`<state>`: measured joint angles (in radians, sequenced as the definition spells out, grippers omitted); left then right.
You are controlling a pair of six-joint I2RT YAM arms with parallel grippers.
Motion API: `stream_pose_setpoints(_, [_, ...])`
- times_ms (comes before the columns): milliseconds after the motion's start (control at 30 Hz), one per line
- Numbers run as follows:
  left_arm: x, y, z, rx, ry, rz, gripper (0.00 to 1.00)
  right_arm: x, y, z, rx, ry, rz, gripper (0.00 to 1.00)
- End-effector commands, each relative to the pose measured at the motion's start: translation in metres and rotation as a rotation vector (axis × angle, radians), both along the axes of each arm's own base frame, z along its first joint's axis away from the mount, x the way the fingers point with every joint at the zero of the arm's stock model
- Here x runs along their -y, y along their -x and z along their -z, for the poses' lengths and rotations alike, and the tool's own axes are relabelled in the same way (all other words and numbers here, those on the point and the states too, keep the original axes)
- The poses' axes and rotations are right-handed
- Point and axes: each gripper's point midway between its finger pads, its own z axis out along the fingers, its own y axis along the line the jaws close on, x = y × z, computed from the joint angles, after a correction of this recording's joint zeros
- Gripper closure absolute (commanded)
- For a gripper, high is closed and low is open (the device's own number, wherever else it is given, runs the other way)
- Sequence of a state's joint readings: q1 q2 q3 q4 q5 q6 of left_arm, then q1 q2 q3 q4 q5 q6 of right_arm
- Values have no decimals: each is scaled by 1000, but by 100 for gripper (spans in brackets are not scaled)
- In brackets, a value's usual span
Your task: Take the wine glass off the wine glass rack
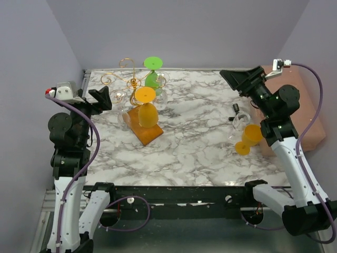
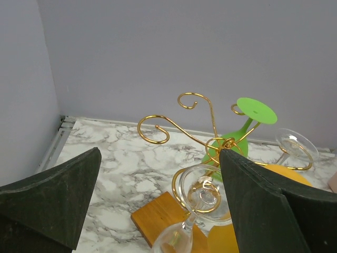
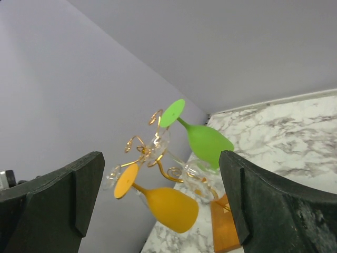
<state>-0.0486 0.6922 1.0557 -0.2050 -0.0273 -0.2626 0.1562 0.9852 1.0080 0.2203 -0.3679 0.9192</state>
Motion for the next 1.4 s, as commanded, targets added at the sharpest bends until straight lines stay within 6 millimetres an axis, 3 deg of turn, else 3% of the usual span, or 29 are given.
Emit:
stream_pose_setpoints(0, [-12,4,-9,50,7,-49,3,-24,-10,-15,-67,67,-150,0])
stream_pose_setpoints(167, [-27,3,-2,26,46,-98,3,-16,-34,-7,-180,293,-82,0])
stream_pose_setpoints(300, [-39,3,4,10,83,-134,3,-19,-40,-12,-190,439,-29,0])
stream_pose_setpoints(467, [-39,1,8,-1,95,-114,3,-50,-45,-5,-236,585,20,0])
stream_pose_setpoints(667, [-42,0,12,-8,95,-127,3,-73,-53,-6,-257,653,77,0])
stream_pose_setpoints(767, [-42,1,11,-3,96,-127,3,-99,-50,-6,-246,717,80,0])
stream_pose_setpoints(1067, [-43,3,12,1,99,-130,4,-153,-48,0,-205,827,70,0])
stream_pose_setpoints(1367, [-43,5,12,5,97,-129,4,-187,-46,11,-158,878,75,0])
